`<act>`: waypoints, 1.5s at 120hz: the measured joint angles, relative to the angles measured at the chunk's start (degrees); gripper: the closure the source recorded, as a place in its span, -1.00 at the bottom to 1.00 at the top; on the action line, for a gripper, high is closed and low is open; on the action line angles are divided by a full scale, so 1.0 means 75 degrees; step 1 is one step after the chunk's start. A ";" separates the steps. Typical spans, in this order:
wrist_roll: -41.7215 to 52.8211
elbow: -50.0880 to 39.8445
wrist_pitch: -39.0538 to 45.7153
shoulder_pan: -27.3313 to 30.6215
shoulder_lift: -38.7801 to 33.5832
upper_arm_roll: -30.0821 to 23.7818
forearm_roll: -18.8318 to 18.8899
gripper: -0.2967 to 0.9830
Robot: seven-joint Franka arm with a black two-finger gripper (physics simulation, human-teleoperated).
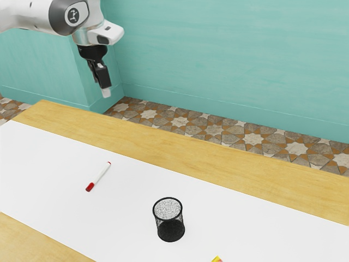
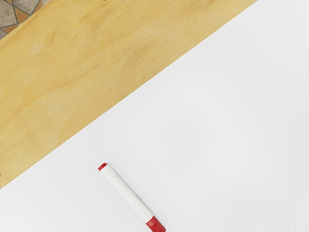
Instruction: Put the marker into the pen holder.
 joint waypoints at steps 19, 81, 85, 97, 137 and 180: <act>0.0296 0.0000 -0.0003 0.0008 0.0007 -0.0010 0.0005 -0.54; -0.0670 -0.2147 0.2018 0.0856 0.0052 0.0182 -0.0117 -0.54; -0.0785 -0.2173 0.2239 0.0737 0.0204 0.0299 -0.0237 -0.54; -0.1169 -0.2173 0.2731 0.0689 0.0698 0.0459 -0.0452 -0.52; -0.2662 -0.1946 0.3583 0.0758 0.2130 0.0492 -0.0687 0.06; -0.3965 -0.2172 0.4049 0.0997 0.2820 0.0492 -0.0757 0.13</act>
